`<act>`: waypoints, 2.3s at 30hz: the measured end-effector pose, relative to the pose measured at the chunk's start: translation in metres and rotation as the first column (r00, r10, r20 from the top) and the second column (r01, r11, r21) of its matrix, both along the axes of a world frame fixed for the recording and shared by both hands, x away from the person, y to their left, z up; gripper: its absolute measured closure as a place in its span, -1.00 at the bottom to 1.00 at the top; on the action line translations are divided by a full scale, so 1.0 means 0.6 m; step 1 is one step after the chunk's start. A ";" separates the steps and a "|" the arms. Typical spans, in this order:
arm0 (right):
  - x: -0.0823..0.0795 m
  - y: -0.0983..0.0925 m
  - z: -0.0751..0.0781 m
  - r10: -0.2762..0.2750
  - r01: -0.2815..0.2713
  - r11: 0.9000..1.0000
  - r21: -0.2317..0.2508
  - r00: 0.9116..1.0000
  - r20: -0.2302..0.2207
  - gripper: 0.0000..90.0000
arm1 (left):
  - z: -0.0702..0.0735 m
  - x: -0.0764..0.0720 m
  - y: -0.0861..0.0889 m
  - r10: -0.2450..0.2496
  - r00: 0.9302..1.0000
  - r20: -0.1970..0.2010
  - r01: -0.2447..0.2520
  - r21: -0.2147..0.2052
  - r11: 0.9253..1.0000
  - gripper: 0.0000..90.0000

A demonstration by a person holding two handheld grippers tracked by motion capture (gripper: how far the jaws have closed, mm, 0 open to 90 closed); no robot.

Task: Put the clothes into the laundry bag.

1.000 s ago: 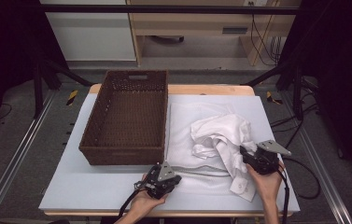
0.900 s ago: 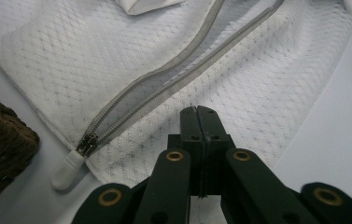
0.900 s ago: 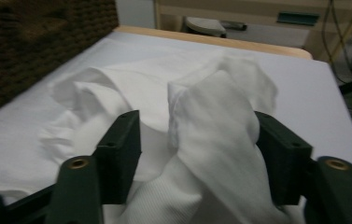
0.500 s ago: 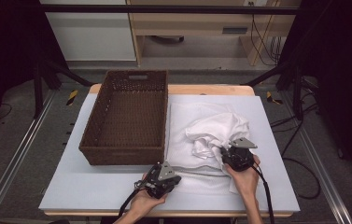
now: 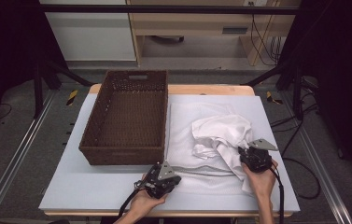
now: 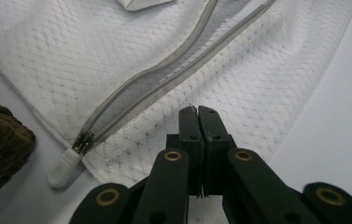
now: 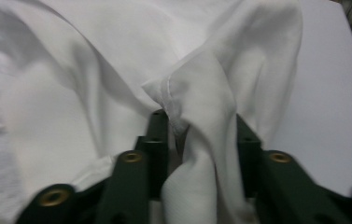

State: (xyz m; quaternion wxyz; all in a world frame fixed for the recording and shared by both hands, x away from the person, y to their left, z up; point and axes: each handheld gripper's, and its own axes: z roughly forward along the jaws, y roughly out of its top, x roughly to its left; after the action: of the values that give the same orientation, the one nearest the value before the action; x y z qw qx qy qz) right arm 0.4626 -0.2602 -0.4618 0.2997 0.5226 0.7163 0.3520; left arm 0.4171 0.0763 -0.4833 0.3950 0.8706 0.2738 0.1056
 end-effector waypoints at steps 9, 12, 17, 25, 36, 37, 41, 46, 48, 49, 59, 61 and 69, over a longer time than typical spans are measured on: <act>-0.066 0.040 0.086 0.099 -0.114 0.991 0.075 0.979 0.180 -0.09 | 0.003 -0.002 -0.001 -0.010 1.000 -0.004 0.011 0.014 1.000 0.99; -0.070 0.072 0.084 0.162 -0.176 0.982 0.068 0.972 0.169 -0.05 | 0.003 -0.001 0.001 -0.004 1.000 -0.005 0.004 0.013 1.000 0.99; -0.055 0.131 0.035 0.311 -0.314 0.946 0.079 0.949 0.044 0.09 | 0.003 -0.001 0.003 0.003 1.000 -0.008 -0.003 0.009 1.000 0.99; -0.039 0.167 -0.032 0.342 -0.342 0.940 0.010 0.934 -0.101 0.26 | 0.003 0.000 0.003 -0.001 1.000 -0.012 0.001 0.012 1.000 0.98; -0.039 0.146 -0.008 0.292 -0.292 0.956 -0.011 0.956 -0.034 0.97 | 0.011 0.006 -0.006 -0.008 1.000 -0.015 0.009 0.027 1.000 0.89; -0.039 0.142 -0.003 0.288 -0.288 0.958 0.001 0.957 -0.020 0.97 | 0.016 0.008 -0.008 -0.008 1.000 -0.004 0.008 0.018 1.000 0.86; -0.037 0.128 0.007 0.282 -0.281 0.958 0.062 0.960 0.004 0.97 | 0.050 0.018 -0.020 0.001 0.998 0.055 0.001 -0.020 1.000 0.65; -0.036 0.121 0.008 0.279 -0.279 0.956 0.090 0.960 0.017 0.97 | 0.084 0.038 -0.065 -0.009 0.986 0.165 0.007 0.014 1.000 0.41; -0.038 0.120 0.009 0.277 -0.278 0.956 0.094 0.961 0.022 0.97 | 0.086 0.055 -0.082 0.005 0.986 0.165 -0.009 0.024 1.000 0.35; -0.039 0.119 0.010 0.277 -0.278 0.956 0.098 0.960 0.021 0.97 | 0.086 0.063 -0.089 0.010 0.987 0.160 -0.015 0.025 1.000 0.32; -0.041 0.114 0.010 0.293 -0.295 0.949 0.110 0.956 0.030 0.97 | 0.068 0.101 -0.120 -0.036 0.993 0.109 0.033 0.028 0.999 0.61; -0.043 0.115 0.009 0.291 -0.292 0.949 0.117 0.956 0.023 0.96 | 0.070 0.104 -0.118 -0.078 0.993 0.093 0.077 0.015 0.997 0.87; -0.081 0.103 0.013 0.285 -0.293 0.944 0.151 0.956 0.070 0.39 | 0.075 0.109 -0.108 -0.063 0.997 0.034 0.065 -0.038 0.997 0.97</act>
State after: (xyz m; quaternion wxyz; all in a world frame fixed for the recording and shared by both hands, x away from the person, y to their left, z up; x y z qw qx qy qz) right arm 0.4141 -0.1982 -0.4542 0.2188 0.4258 0.7474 0.4606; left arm 0.4822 0.0116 -0.4384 0.4196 0.8691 0.2411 0.1020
